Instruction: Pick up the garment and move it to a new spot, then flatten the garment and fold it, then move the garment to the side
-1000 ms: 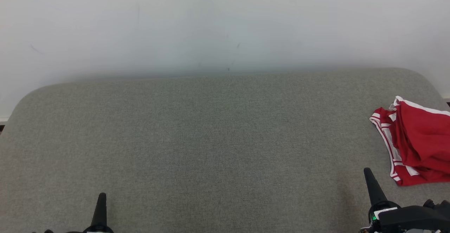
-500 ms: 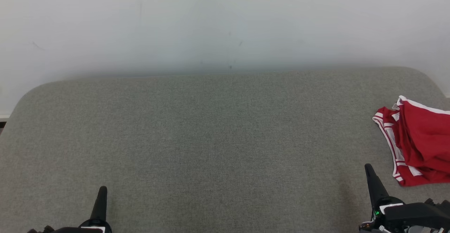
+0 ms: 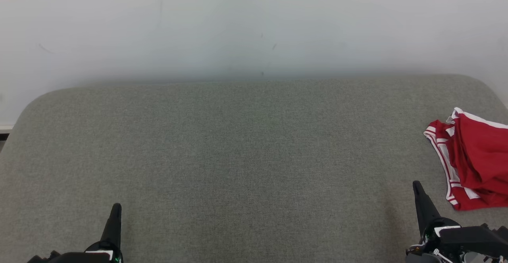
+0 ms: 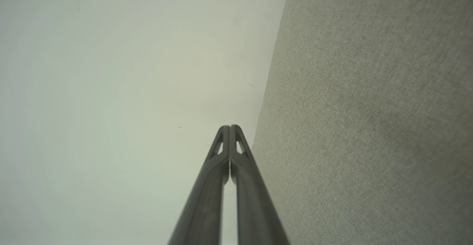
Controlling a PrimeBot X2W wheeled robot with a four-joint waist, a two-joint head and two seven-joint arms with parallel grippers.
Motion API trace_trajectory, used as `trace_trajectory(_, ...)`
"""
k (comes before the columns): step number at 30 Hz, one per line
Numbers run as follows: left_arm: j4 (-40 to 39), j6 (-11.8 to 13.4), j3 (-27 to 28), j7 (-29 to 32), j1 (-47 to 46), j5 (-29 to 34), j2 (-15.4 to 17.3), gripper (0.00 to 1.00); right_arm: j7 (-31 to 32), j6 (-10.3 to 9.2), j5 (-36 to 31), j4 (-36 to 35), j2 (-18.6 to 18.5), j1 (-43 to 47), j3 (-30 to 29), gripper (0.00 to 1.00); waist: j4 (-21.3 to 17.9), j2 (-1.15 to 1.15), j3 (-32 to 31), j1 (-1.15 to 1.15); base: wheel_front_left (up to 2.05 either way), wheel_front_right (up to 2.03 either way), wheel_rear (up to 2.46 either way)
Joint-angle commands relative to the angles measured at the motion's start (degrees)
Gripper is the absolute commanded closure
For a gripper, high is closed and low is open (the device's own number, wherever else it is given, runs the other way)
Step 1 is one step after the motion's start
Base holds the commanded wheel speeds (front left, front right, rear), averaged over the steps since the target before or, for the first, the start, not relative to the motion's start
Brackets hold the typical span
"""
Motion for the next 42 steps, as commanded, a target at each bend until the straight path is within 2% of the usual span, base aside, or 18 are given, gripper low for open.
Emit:
trace_trajectory(1, -0.45, -0.19, 0.2, 0.4, -0.92, -1.26, 0.21, 1.0, 0.21, -0.1, 1.05, -0.08, 0.12, -0.83, -0.21, 1.0, 0.05, 0.0, 0.05, 0.0, 0.0, 0.0, 0.0)
trace_trajectory(18, -0.87, -0.52, 0.46, 2.14, -1.69, -7.6, 0.2, 1.0, 0.96, -0.12, 7.44, 0.4, 0.45, -1.66, -0.84, 1.0, 0.57, 0.0, 0.63, 0.0, 0.0, 0.0, 0.0)
trace_trajectory(42, -0.85, -0.49, 0.43, 2.01, -1.68, -7.55, 0.2, 1.0, 0.95, -0.12, 7.24, 0.38, 0.42, -1.61, -0.79, 1.0, 0.58, 0.0, 0.64, 0.0, 0.0, 0.0, 0.0)
